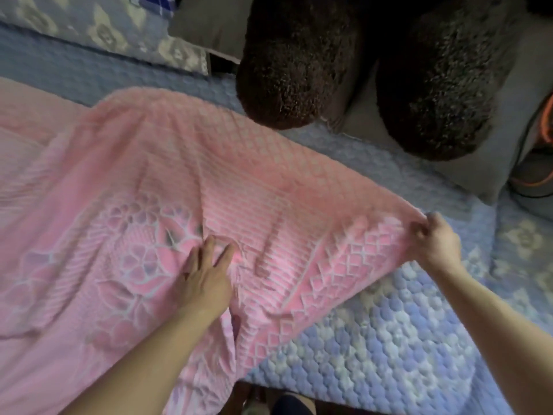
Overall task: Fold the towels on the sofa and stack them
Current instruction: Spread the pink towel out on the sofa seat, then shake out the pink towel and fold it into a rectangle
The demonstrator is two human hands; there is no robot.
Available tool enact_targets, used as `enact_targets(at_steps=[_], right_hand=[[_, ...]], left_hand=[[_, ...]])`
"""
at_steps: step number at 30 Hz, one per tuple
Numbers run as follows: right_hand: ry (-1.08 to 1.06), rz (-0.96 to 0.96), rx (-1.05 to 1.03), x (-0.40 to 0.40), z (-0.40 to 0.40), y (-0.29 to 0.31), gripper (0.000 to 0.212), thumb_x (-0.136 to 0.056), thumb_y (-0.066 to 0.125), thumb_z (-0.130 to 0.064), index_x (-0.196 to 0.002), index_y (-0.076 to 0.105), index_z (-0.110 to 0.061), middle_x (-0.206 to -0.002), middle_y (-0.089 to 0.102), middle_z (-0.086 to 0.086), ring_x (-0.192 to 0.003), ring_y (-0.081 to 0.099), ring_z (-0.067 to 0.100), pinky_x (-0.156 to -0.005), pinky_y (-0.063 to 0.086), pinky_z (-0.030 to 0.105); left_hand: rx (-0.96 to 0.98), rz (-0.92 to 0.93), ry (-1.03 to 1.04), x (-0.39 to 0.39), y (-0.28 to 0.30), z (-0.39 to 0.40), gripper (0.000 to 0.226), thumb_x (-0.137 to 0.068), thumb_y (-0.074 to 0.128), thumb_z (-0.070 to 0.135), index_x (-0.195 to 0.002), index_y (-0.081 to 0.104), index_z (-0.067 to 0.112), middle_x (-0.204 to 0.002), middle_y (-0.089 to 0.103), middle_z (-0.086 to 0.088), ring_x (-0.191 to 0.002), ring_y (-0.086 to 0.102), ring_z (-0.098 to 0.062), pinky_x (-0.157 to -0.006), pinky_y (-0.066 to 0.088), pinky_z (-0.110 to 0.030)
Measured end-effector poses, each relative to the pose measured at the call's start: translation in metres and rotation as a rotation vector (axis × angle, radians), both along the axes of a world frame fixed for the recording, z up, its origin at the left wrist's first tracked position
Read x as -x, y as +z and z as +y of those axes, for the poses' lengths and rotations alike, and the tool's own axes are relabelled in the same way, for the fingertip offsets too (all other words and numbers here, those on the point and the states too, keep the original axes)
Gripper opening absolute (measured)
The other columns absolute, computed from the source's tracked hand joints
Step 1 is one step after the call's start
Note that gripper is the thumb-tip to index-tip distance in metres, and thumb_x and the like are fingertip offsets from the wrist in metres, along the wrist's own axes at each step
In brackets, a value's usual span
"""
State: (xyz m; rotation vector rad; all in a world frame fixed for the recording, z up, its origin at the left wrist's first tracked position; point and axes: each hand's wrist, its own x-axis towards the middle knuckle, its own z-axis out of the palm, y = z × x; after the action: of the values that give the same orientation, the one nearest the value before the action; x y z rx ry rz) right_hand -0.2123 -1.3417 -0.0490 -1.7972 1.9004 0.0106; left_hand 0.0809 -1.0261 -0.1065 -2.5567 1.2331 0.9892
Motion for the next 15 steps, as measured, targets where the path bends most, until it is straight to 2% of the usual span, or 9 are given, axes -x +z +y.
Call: enact_targets(at_steps=[1,3,5,6,8,10,13,15], right_hand=[[-0.043,0.095,0.052,0.006,-0.018,0.002,0.015,-0.094,0.052,-0.022,-0.087,0.055,-0.009,-0.084,0.063,0.023,-0.082,0.059,0.042,-0.073,0.046,0.044],[-0.159,0.22,0.06,0.013,-0.046,0.004,0.032,-0.091,0.047,-0.03,-0.105,0.061,-0.005,-0.107,0.064,0.032,-0.104,0.059,0.05,-0.087,0.048,0.048],[-0.206,0.309,0.039,0.007,-0.041,-0.004,0.039,-0.093,0.05,-0.029,-0.121,0.054,-0.003,-0.125,0.055,0.034,-0.119,0.051,0.049,-0.099,0.043,0.05],[-0.146,0.345,0.069,-0.004,-0.026,-0.009,0.04,-0.093,0.053,-0.024,-0.128,0.049,-0.003,-0.132,0.048,0.033,-0.125,0.045,0.049,-0.103,0.038,0.051],[0.153,0.356,0.186,-0.033,0.026,-0.013,0.054,-0.085,0.055,-0.011,-0.137,0.04,-0.007,-0.143,0.036,0.029,-0.133,0.032,0.044,-0.111,0.026,0.052],[0.544,0.279,0.189,-0.063,0.094,-0.01,0.068,-0.078,0.054,-0.009,-0.145,0.038,-0.012,-0.153,0.029,0.025,-0.141,0.024,0.041,-0.116,0.019,0.052],[0.959,0.178,0.046,-0.106,0.19,-0.005,0.072,-0.078,0.056,-0.011,-0.148,0.041,-0.014,-0.155,0.033,0.021,-0.142,0.024,0.039,-0.113,0.03,0.058],[1.154,0.196,-0.076,-0.132,0.243,-0.002,0.072,-0.082,0.044,-0.018,-0.153,0.036,-0.017,-0.157,0.032,0.018,-0.143,0.024,0.039,-0.113,0.035,0.056]], left_hand=[[-0.005,0.028,0.0,-0.006,-0.002,-0.004,0.078,-0.092,0.052,0.025,-0.157,0.012,0.043,-0.168,-0.001,-0.003,-0.151,0.014,-0.037,-0.121,0.026,-0.047],[-0.02,0.103,-0.01,-0.014,-0.006,-0.009,0.078,-0.092,0.047,0.03,-0.157,0.006,0.044,-0.167,-0.006,0.002,-0.152,0.011,-0.034,-0.122,0.022,-0.046],[-0.002,0.168,0.026,-0.018,-0.002,-0.008,0.076,-0.089,0.044,0.041,-0.156,0.01,0.045,-0.167,-0.005,0.005,-0.153,0.009,-0.03,-0.122,0.021,-0.046],[0.035,0.187,0.083,-0.017,0.004,-0.004,0.074,-0.088,0.043,0.043,-0.156,0.013,0.045,-0.167,-0.003,0.005,-0.154,0.007,-0.028,-0.122,0.021,-0.046],[0.11,0.203,0.216,-0.004,0.022,0.01,0.071,-0.093,0.046,0.038,-0.156,0.015,0.045,-0.168,-0.004,0.003,-0.155,0.003,-0.024,-0.124,0.02,-0.044],[0.144,0.188,0.356,0.016,0.043,0.039,0.071,-0.097,0.046,0.028,-0.157,0.013,0.043,-0.168,-0.003,0.003,-0.154,0.005,-0.023,-0.123,0.023,-0.04],[0.094,0.23,0.563,0.049,0.066,0.103,0.072,-0.097,0.047,0.022,-0.158,0.013,0.041,-0.166,0.002,0.003,-0.153,0.009,-0.023,-0.121,0.026,-0.037],[0.031,0.254,0.679,0.064,0.077,0.163,0.072,-0.096,0.049,0.021,-0.158,0.017,0.037,-0.166,0.007,-0.001,-0.153,0.013,-0.024,-0.12,0.025,-0.033]])
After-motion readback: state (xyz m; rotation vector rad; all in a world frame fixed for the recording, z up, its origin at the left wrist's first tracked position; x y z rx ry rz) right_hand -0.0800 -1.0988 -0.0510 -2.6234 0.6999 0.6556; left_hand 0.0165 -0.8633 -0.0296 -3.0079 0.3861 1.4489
